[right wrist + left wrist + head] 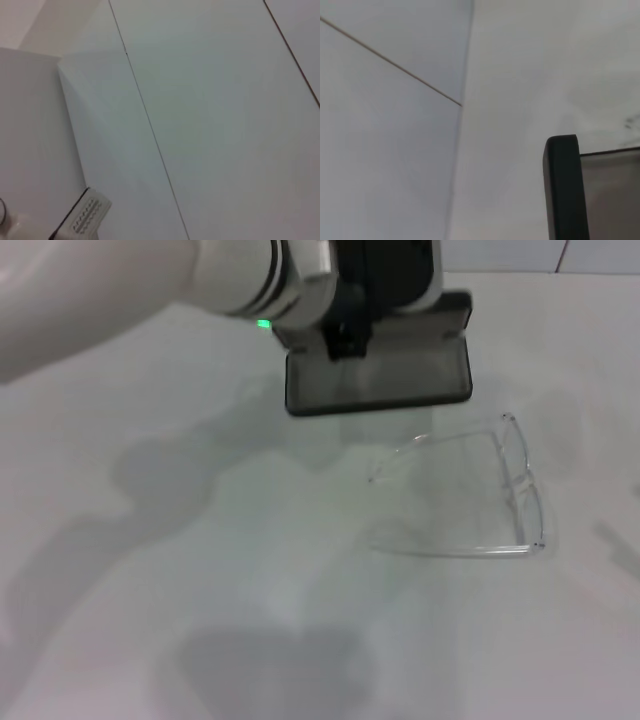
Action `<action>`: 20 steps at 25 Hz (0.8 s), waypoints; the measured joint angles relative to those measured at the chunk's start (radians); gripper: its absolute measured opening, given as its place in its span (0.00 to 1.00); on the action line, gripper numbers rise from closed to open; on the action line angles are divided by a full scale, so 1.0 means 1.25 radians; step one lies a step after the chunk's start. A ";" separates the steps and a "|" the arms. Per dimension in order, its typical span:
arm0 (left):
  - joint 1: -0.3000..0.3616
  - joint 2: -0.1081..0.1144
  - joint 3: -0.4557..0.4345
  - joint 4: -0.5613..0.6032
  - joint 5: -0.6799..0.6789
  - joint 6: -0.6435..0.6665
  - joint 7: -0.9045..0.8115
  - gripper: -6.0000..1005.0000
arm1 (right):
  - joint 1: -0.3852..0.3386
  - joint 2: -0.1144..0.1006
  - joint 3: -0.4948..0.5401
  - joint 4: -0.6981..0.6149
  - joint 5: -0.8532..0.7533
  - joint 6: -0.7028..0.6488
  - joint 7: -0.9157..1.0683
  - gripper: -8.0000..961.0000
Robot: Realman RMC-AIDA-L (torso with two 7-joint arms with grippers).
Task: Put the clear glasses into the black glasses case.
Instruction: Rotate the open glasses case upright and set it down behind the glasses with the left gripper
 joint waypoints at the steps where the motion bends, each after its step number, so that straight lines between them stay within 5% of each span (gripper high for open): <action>1: -0.007 0.000 -0.008 -0.016 -0.005 -0.019 0.015 0.08 | 0.002 0.001 -0.001 0.000 -0.001 0.003 0.000 0.82; 10: -0.114 -0.003 -0.011 -0.310 -0.097 -0.244 0.066 0.08 | 0.003 0.003 -0.007 0.019 -0.009 0.015 -0.004 0.82; 20: -0.111 -0.005 0.013 -0.388 -0.164 -0.313 0.108 0.08 | 0.005 0.003 -0.008 0.032 -0.020 0.016 -0.017 0.82</action>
